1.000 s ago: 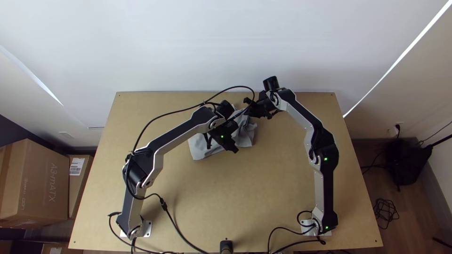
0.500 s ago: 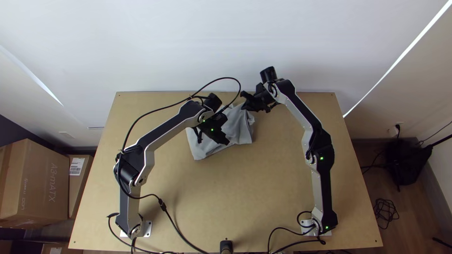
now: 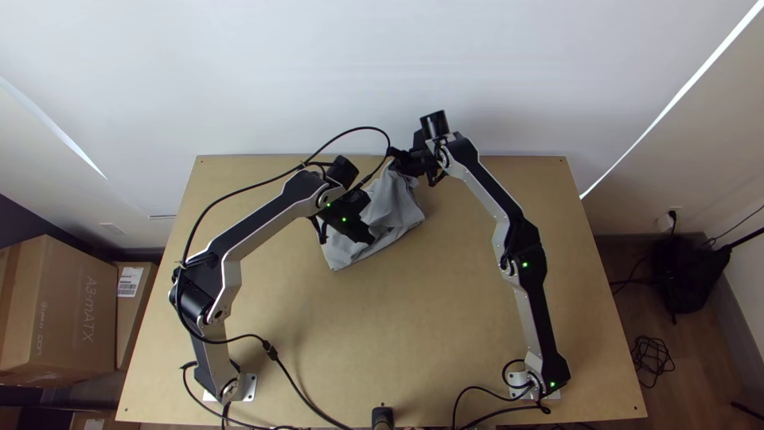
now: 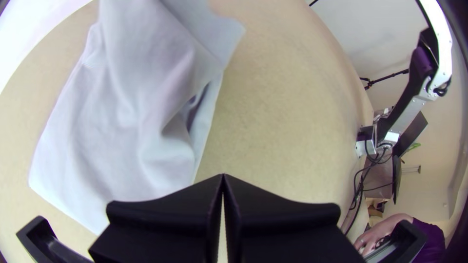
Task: Fold the t-shirt
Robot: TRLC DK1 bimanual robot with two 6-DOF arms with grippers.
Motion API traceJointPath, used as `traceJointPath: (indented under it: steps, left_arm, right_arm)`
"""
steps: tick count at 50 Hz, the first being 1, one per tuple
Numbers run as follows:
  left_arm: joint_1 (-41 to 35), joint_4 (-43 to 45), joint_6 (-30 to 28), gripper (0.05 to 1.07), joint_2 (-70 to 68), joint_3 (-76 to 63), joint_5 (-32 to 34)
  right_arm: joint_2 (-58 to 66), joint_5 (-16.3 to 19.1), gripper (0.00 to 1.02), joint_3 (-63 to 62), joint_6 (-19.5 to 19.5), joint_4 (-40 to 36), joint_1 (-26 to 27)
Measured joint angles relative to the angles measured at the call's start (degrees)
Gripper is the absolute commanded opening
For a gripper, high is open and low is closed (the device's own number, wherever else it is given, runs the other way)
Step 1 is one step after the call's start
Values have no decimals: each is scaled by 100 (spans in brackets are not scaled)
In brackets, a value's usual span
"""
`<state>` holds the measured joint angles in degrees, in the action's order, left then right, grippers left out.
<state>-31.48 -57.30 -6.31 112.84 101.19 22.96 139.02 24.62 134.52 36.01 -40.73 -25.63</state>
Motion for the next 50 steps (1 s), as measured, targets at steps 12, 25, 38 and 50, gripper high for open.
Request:
traceJointPath:
  steps: [12,25,38,50]
  left_arm:
    - [28,4,-2,8,-140,-114,0]
    - [111,2,-20,8,-273,-114,0]
    - [173,4,-20,8,-492,-157,0]
    - [262,2,-20,8,-640,-184,0]
  right_arm:
    - [446,-435,98,-282,-9,-87,302]
    - [-105,-393,98,-769,-44,-85,660]
    - [-533,1005,98,-968,-118,-675,970]
    - [-387,1110,98,-1054,-651,-1248,793]
